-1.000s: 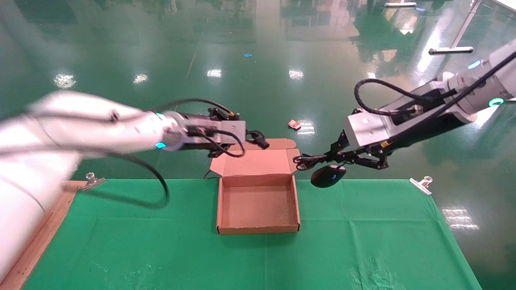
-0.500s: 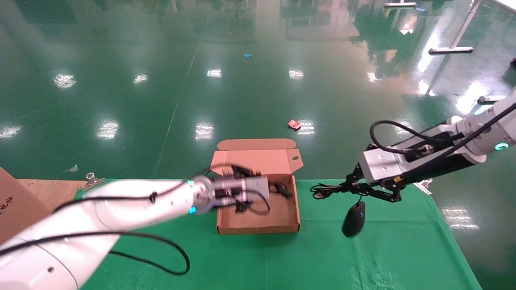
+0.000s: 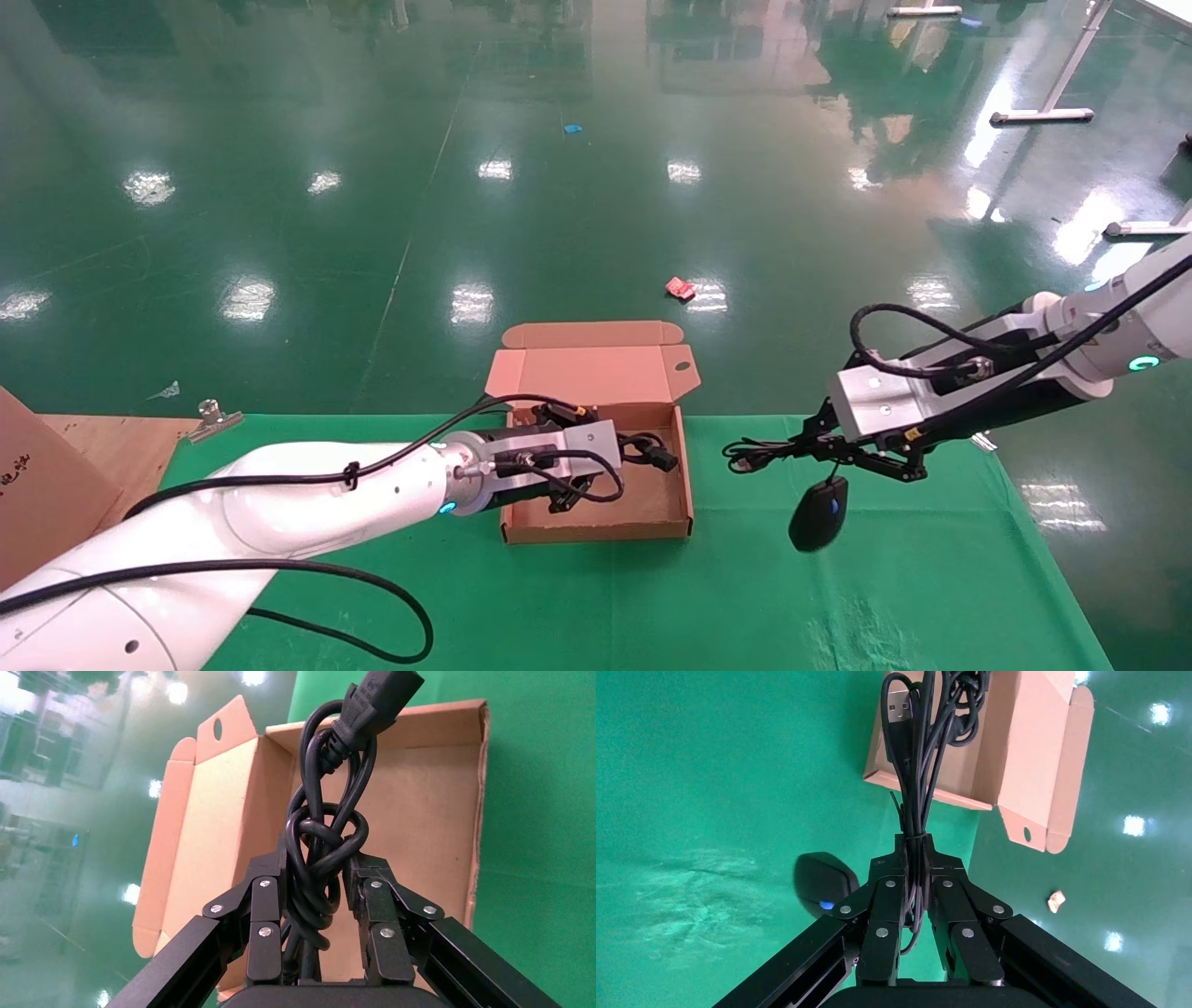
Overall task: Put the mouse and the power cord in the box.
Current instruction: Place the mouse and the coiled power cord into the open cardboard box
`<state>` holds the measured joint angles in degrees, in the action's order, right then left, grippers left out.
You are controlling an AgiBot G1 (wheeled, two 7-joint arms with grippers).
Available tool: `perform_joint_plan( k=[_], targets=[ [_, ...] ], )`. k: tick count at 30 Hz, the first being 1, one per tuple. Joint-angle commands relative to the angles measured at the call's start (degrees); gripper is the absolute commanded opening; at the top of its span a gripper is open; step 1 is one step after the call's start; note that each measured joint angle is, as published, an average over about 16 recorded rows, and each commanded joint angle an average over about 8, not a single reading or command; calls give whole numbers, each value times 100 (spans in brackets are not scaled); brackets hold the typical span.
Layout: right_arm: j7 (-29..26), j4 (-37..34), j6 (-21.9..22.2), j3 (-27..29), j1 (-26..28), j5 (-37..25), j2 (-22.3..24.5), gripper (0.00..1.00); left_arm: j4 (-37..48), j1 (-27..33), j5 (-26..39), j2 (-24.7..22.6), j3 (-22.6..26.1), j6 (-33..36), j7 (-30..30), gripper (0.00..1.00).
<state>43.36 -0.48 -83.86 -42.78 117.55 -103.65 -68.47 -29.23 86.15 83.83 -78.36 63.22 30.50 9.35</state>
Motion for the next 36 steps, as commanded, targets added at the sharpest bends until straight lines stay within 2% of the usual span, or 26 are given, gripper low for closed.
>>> perform_joint_plan(
  k=[1,14,22,25,29,36],
  targets=[
    [5,-6,17,3,-41,3,-3,0,22,19,-108,1,76,-17,37,100],
    [-132,34,-34,48,-9,69,-227,0,108,107,-660,5,481,-110,212,100],
    [-302,109,225,89,20,128,-596,0,611,355,-1340,60,271,-301,131,100],
    [-404,162,441,102,-27,149,-763,0,865,489,-1533,133,164,-275,206,100],
    [-573,419,895,131,-238,214,-925,0,1093,671,-1785,392,0,146,413,100],
    [-911,1554,2321,9,-1103,470,-1029,0,935,825,-2425,1355,-410,1747,1038,100]
  ],
)
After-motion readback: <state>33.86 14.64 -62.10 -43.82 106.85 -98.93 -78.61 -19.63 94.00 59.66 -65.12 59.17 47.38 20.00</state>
